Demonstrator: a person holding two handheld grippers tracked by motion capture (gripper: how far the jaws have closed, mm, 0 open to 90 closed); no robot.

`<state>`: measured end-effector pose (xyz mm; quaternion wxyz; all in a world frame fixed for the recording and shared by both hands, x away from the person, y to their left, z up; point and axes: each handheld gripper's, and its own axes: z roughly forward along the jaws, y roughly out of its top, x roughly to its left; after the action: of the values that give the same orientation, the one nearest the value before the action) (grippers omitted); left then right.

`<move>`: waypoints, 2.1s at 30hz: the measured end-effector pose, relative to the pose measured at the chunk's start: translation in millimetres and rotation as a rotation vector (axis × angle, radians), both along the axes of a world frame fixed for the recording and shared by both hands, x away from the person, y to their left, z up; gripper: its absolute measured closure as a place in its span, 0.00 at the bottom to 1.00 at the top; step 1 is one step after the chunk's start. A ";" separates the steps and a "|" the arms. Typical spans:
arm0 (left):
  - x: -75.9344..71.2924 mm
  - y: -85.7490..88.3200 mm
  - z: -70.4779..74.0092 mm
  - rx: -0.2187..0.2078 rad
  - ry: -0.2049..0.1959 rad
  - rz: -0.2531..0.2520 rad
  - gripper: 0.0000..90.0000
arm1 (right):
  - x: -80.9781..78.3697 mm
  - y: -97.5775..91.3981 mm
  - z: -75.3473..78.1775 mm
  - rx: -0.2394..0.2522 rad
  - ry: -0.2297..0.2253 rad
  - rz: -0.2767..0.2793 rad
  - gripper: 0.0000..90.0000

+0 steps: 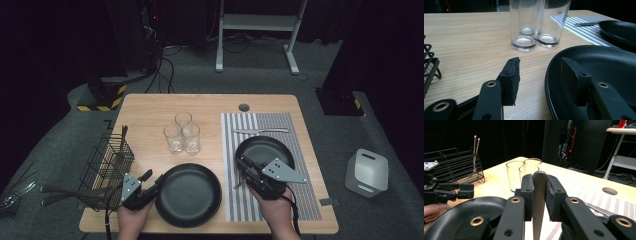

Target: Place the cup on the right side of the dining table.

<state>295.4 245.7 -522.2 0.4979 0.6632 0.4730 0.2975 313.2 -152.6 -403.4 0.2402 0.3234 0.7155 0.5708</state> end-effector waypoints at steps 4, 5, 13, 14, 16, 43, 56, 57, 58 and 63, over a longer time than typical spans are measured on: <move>0.1 -0.7 -0.2 0.009 -0.002 -0.005 0.55 | -1.8 -0.5 -2.1 0.000 0.006 -0.001 0.87; 0.3 -1.1 -0.2 0.012 -0.005 -0.007 0.55 | -1.9 -0.7 -2.4 -0.002 0.007 -0.002 0.87; 0.6 -2.0 -0.7 0.013 -0.001 -0.017 0.55 | -5.9 -3.9 -3.5 -0.007 0.018 -0.012 0.87; 0.7 -2.0 -0.7 0.014 -0.002 -0.017 0.55 | -6.4 -4.4 -3.7 -0.006 0.018 -0.013 0.87; 0.8 -2.0 -0.8 0.016 -0.001 -0.018 0.55 | -7.4 -5.7 -4.0 -0.008 0.017 -0.013 0.87; 1.1 -2.1 -1.4 0.008 0.000 -0.018 0.55 | -14.6 -8.2 -12.7 -0.011 0.051 -0.008 0.87; 1.4 -1.7 -1.5 0.009 0.001 -0.021 0.55 | -12.0 -6.2 -13.1 -0.011 0.050 -0.004 0.86; 1.4 -1.6 -1.5 0.009 0.002 -0.021 0.55 | -12.0 -6.6 -13.1 -0.010 0.052 -0.005 0.86; 1.4 -1.6 -1.5 0.009 0.002 -0.021 0.55 | -11.8 -7.2 -13.2 -0.009 0.054 -0.007 0.86; 1.4 -1.7 -1.5 0.010 0.002 -0.021 0.55 | -12.0 -11.0 -13.7 -0.004 0.054 -0.013 0.86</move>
<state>296.8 244.0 -523.8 0.4973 0.6710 0.4648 0.2940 301.2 -163.5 -417.1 0.2252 0.3429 0.7208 0.5587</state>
